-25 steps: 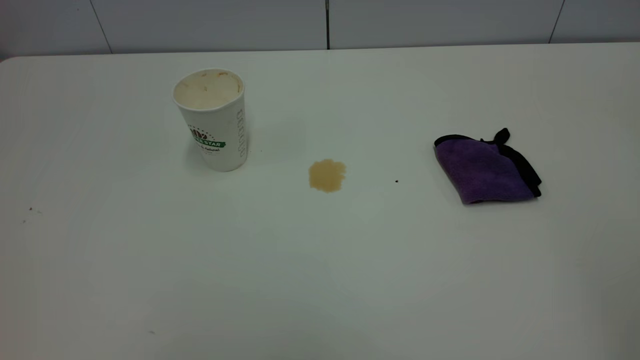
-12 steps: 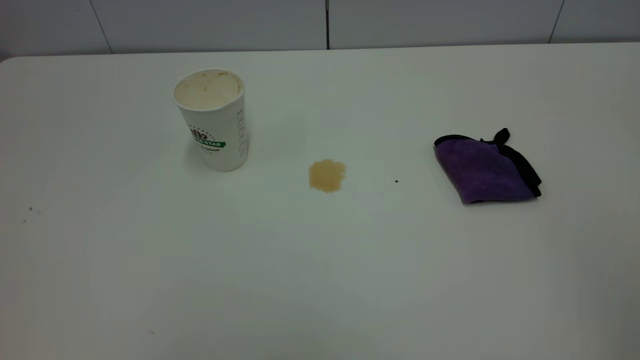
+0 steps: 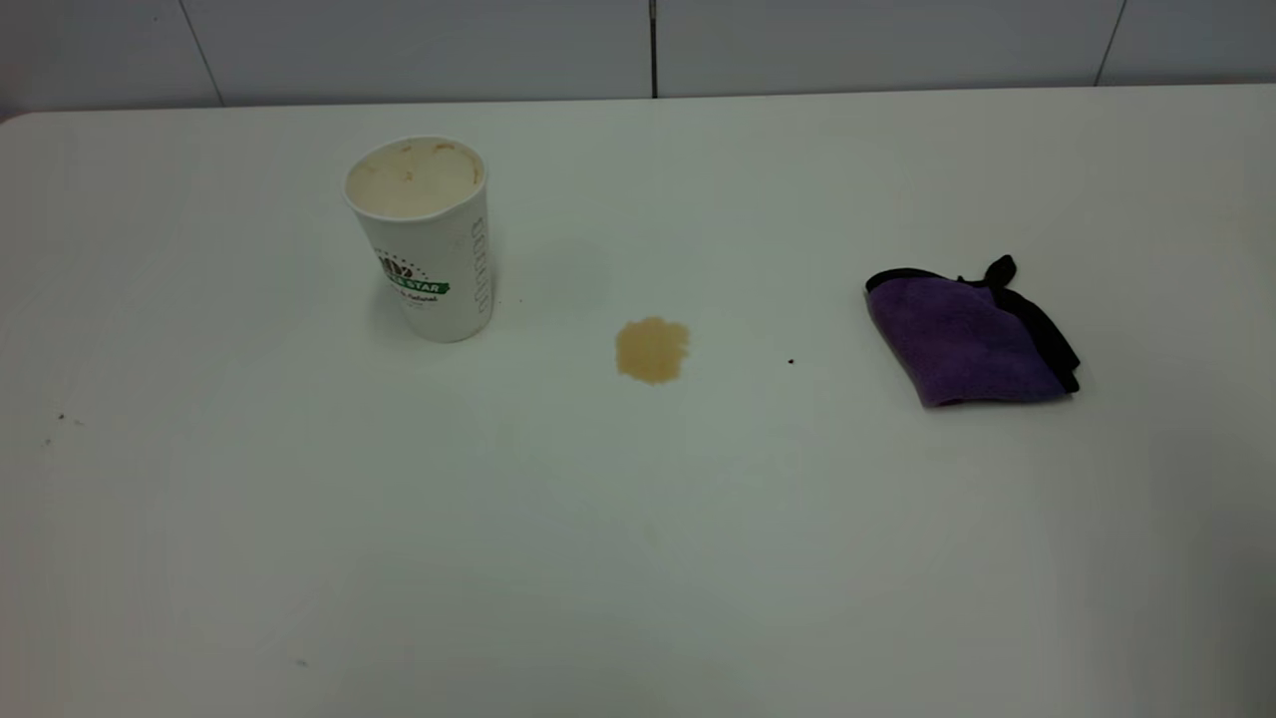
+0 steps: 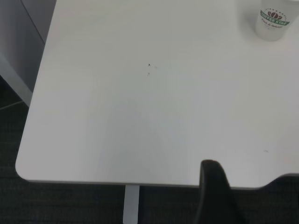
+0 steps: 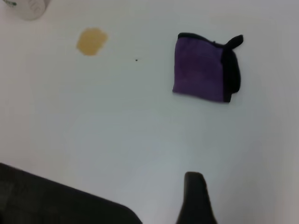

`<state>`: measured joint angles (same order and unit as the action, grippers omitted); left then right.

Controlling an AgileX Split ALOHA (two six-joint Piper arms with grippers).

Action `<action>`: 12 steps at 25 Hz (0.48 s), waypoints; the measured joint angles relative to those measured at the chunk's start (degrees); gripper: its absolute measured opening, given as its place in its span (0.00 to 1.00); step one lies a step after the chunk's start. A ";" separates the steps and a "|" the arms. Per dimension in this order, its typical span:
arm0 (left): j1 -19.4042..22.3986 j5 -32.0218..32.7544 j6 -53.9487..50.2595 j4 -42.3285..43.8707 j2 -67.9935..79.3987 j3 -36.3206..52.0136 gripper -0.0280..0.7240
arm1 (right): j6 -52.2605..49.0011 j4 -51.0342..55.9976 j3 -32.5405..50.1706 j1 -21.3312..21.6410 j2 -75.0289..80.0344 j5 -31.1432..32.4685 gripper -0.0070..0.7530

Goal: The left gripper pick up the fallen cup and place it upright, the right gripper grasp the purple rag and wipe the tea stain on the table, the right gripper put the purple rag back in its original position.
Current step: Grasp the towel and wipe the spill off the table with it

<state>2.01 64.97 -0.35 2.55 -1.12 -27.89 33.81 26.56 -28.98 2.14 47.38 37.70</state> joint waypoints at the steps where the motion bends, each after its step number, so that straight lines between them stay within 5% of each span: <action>1: 0.00 0.00 0.35 0.00 0.00 0.00 0.65 | 2.20 1.21 -0.64 -0.16 3.22 -0.69 0.80; 12: 0.00 0.04 0.05 0.03 0.00 0.00 0.65 | 6.64 4.84 -17.27 -10.30 42.77 -10.51 0.79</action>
<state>2.01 65.01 -0.30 2.58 -1.12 -27.89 40.45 31.40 -46.26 -8.16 90.15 27.19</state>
